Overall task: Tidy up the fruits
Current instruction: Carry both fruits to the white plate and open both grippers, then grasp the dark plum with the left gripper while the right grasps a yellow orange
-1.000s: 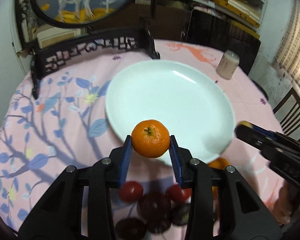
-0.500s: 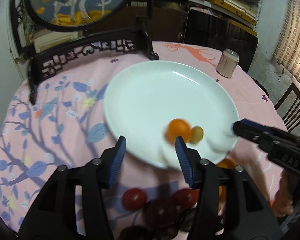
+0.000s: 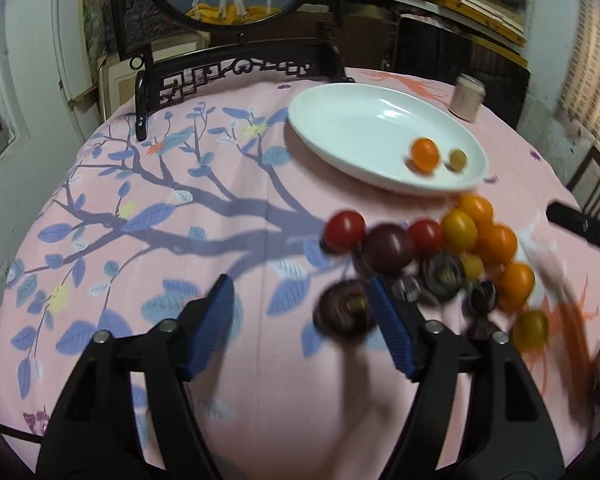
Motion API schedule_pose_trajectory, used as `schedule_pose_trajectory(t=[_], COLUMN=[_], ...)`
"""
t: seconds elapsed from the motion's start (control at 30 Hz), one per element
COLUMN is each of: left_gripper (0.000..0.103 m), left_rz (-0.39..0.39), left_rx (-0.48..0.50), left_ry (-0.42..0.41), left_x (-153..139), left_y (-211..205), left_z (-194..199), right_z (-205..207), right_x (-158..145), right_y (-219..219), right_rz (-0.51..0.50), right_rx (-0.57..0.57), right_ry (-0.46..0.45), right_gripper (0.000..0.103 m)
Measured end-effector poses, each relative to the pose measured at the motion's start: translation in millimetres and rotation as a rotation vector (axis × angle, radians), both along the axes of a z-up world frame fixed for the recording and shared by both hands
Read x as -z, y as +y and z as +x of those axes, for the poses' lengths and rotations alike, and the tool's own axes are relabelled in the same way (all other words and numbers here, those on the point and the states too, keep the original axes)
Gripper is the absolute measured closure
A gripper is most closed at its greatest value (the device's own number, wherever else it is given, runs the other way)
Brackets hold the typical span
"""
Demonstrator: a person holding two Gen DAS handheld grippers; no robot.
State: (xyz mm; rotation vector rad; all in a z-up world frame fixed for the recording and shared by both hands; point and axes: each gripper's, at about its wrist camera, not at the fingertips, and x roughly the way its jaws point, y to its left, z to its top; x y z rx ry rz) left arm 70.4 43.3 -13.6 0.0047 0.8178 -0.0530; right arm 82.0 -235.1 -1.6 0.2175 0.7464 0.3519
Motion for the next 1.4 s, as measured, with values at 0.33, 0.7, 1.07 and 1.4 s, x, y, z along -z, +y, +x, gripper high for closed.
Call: schedule_pose_trajectory(t=[0.33,0.7,1.07,1.4], left_gripper=[0.03,0.026,0.002,0.002], left_rz=[0.062,0.123,0.056,0.075], left_rx=[0.078,0.045,-0.023,-0.025], left_ry=[0.042,0.062,0.12,0.113], left_x=[15,31,39,37], left_y=[-20,-20,-3,-5], left_z=[-1,20,26,25], right_z=[-7,-24,-61,-69], right_x=[2,10,31,32], right_y=[1,7,26,40], right_rz=[-0.006,-0.029,-0.115,-0.149], right_rx=[-0.016,-0.051,-0.133,-0.185], right_ry=[0.015,0.038,0.081,0.068], right_gripper=[0.043,0.043,0.043,0.043])
